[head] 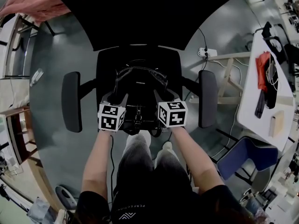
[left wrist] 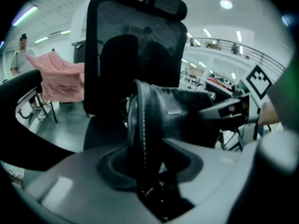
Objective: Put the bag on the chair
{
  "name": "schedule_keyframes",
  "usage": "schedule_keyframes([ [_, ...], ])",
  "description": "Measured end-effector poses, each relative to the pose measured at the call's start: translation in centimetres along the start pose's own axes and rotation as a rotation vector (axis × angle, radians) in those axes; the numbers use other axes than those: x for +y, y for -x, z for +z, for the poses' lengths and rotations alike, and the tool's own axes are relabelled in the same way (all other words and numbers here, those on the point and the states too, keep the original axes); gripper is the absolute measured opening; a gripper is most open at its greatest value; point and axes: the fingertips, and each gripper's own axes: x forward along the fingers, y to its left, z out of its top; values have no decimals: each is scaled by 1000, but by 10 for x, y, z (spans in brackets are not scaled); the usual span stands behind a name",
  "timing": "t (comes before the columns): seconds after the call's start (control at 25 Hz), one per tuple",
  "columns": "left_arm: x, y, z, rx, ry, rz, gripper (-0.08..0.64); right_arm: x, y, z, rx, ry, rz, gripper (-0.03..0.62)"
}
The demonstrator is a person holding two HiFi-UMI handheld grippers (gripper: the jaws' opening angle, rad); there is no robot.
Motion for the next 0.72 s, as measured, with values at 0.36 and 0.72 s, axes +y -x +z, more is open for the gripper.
schedule_keyframes([
  [0.36,10,-15,-3,-5,31,-17,169,-9,-17,1,8,1,-21,108],
  [0.72,13,-16,1,8,47,-9,187,-11,-23,1,21,-21,-33,234],
])
